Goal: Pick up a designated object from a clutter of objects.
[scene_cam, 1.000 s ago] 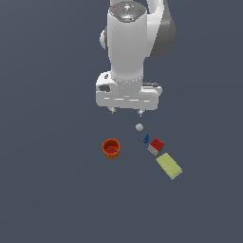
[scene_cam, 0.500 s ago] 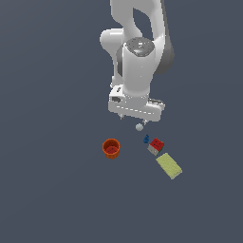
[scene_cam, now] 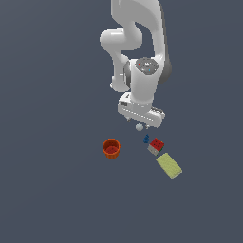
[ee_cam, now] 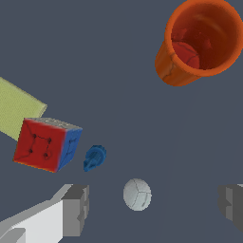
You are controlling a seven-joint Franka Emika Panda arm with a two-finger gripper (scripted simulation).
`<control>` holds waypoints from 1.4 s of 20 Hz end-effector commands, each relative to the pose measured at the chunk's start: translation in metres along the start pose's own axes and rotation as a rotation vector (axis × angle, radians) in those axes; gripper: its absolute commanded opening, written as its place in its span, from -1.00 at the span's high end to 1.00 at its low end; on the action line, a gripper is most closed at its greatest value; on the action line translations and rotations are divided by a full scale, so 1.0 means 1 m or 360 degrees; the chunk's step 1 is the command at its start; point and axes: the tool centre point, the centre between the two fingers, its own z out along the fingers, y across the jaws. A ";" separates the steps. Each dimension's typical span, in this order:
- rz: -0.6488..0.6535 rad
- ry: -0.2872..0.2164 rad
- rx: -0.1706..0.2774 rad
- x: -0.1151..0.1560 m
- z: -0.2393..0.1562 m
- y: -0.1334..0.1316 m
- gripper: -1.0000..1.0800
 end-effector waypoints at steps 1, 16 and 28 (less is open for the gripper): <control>0.0074 0.0004 -0.0001 -0.012 0.015 -0.001 -0.92; 0.0349 0.0014 -0.0005 -0.061 0.066 0.003 -0.92; 0.0362 0.0014 -0.0006 -0.064 0.076 0.004 -0.92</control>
